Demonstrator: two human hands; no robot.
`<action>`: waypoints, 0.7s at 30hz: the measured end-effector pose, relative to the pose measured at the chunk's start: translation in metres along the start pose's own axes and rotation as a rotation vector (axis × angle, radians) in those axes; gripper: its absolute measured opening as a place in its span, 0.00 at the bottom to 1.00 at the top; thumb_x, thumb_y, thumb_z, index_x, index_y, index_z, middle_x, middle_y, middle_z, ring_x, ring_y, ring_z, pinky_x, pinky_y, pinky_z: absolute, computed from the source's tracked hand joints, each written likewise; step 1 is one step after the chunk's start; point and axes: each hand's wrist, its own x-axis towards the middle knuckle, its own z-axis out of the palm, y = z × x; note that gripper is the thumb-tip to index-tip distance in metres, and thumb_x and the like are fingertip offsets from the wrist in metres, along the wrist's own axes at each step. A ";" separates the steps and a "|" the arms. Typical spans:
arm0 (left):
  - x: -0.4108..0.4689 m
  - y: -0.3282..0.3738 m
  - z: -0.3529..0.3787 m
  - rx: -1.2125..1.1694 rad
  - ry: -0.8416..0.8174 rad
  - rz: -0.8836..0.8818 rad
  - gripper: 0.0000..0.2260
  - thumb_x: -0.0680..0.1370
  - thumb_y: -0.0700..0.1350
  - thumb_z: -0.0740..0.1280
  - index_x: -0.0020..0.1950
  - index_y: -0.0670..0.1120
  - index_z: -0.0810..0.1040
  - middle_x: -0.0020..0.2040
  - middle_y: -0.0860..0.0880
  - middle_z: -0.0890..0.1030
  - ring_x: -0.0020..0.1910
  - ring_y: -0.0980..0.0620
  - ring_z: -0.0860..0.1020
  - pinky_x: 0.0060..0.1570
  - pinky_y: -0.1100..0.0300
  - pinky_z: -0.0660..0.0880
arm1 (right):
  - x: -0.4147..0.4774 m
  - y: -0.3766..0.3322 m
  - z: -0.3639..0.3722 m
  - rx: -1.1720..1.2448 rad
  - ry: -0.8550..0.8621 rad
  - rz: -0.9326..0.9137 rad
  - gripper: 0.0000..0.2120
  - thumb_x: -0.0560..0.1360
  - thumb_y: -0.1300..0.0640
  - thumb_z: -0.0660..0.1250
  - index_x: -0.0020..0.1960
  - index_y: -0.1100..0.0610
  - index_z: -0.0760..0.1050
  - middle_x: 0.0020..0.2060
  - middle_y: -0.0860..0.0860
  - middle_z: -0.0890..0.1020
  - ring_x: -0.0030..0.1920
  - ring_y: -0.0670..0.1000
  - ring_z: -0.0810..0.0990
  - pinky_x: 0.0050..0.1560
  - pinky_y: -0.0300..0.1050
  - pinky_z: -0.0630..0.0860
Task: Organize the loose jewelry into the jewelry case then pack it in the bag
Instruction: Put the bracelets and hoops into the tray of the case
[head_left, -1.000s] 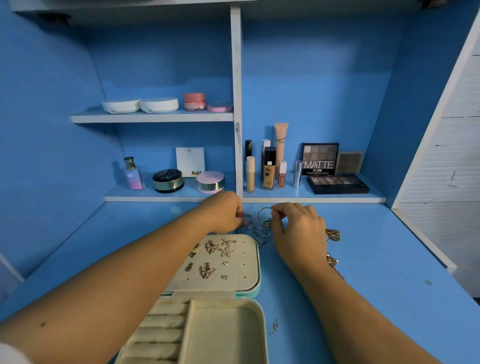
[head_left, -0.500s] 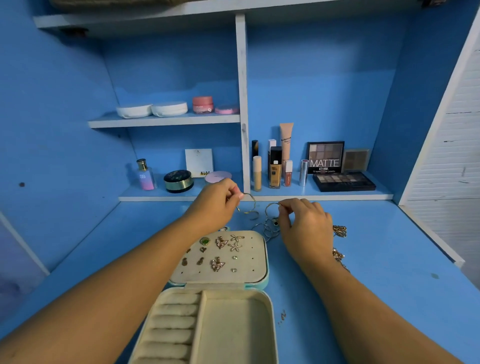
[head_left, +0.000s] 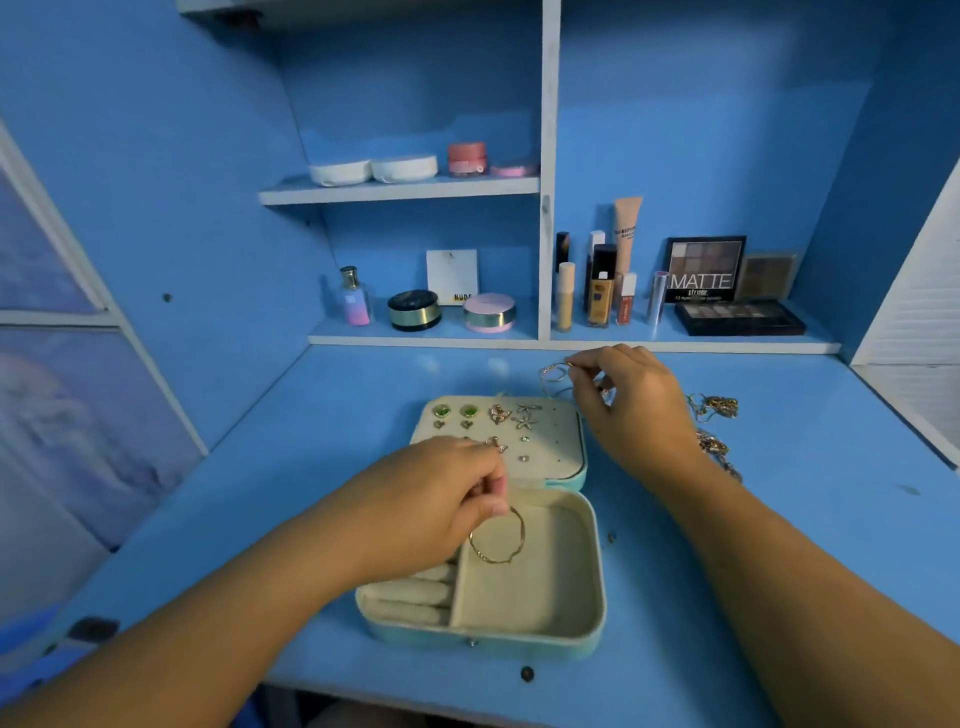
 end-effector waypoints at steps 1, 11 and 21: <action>-0.001 0.001 0.004 0.046 0.020 0.026 0.04 0.79 0.52 0.64 0.46 0.54 0.73 0.41 0.59 0.74 0.43 0.59 0.71 0.45 0.61 0.71 | -0.001 -0.003 -0.001 0.012 -0.004 -0.013 0.06 0.75 0.58 0.68 0.50 0.57 0.81 0.41 0.50 0.83 0.40 0.51 0.77 0.43 0.45 0.74; 0.004 -0.004 0.015 0.171 0.208 0.064 0.07 0.77 0.57 0.64 0.46 0.55 0.77 0.44 0.59 0.74 0.49 0.59 0.73 0.53 0.56 0.69 | -0.003 -0.020 -0.012 0.228 -0.305 0.220 0.04 0.76 0.55 0.68 0.49 0.50 0.81 0.37 0.43 0.81 0.37 0.49 0.78 0.40 0.38 0.76; -0.019 -0.098 0.018 0.084 0.361 -0.245 0.26 0.74 0.65 0.54 0.64 0.53 0.77 0.63 0.56 0.77 0.51 0.56 0.77 0.57 0.52 0.74 | 0.003 -0.050 -0.039 0.464 -0.886 0.170 0.03 0.71 0.57 0.74 0.44 0.50 0.83 0.37 0.45 0.85 0.36 0.40 0.79 0.42 0.33 0.76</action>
